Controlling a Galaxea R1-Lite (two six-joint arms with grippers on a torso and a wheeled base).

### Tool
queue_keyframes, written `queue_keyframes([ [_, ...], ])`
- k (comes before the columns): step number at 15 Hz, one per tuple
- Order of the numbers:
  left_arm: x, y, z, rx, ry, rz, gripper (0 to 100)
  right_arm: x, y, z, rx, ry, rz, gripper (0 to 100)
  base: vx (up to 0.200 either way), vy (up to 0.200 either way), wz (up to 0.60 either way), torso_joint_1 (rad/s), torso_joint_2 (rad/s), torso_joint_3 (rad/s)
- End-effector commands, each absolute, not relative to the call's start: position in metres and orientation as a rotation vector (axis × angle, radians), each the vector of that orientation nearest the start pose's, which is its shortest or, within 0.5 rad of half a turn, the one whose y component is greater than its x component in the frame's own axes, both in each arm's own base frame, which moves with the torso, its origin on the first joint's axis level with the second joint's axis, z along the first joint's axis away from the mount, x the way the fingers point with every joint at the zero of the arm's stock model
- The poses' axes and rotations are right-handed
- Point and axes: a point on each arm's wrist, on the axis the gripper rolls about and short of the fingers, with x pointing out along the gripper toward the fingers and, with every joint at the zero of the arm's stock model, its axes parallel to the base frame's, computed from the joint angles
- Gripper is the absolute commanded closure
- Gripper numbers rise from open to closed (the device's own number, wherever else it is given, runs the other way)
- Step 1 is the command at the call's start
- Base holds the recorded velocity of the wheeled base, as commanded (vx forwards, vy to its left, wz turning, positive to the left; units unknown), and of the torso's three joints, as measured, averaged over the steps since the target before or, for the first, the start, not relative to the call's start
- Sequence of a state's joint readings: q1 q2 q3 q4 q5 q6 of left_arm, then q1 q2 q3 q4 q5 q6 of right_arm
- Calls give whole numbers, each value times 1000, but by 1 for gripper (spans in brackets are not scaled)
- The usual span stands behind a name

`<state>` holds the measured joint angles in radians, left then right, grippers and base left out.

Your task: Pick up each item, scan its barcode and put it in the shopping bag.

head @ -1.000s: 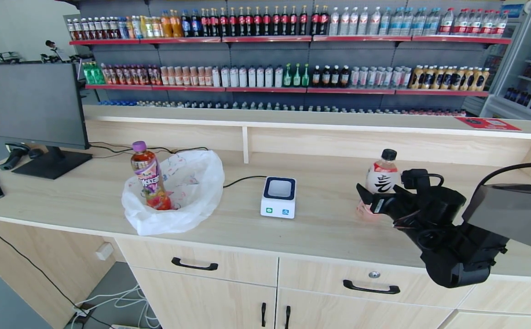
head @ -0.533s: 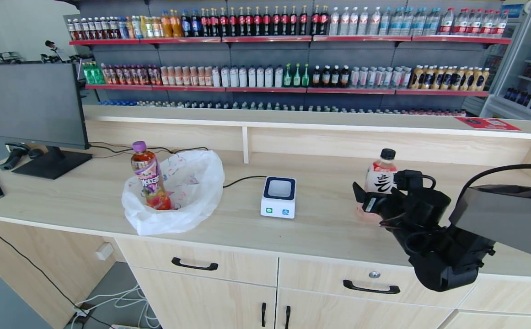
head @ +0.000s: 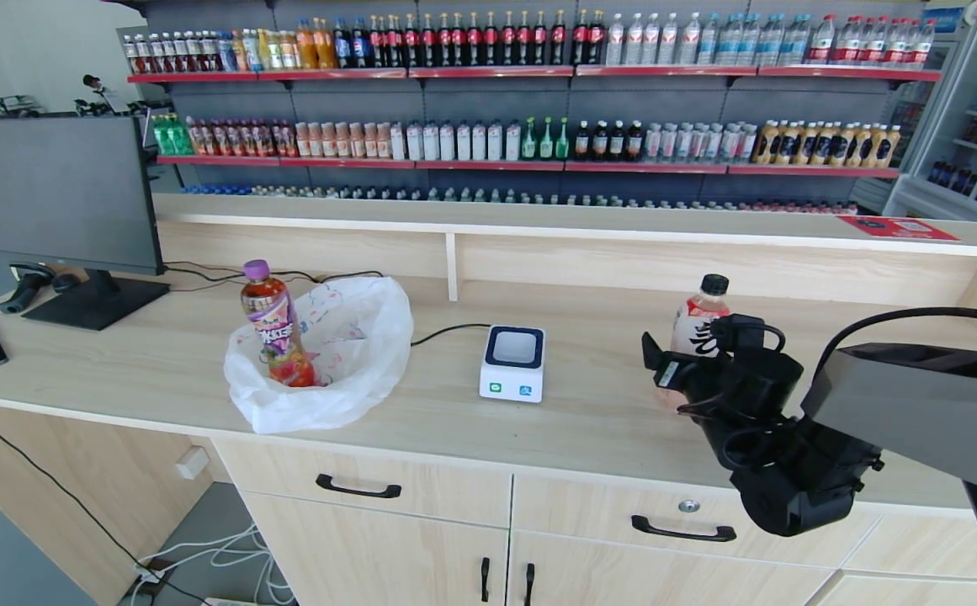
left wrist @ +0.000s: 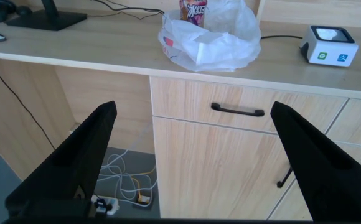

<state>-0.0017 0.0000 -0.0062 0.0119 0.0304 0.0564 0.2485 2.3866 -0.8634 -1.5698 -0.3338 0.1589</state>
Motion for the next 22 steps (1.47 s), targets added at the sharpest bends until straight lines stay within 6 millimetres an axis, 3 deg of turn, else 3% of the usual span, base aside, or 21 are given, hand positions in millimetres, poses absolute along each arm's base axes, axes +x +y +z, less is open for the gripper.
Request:
queue_keyframes([
  [1,-23,1,76,57,7,29,0,400,94,35,175,-62,-95,0,0,0,0,0,0,0],
  [12,-23,1,76,57,7,29,0,405,93,35,179,-81,-141,0,0,0,0,0,0,0],
  [13,-23,1,76,57,7,29,0,405,93,35,179,-81,-140,100,0,0,0,0,0,0],
  [22,-23,1,76,57,7,29,0,405,91,38,186,-88,-144,100,0,0,0,0,0,0],
])
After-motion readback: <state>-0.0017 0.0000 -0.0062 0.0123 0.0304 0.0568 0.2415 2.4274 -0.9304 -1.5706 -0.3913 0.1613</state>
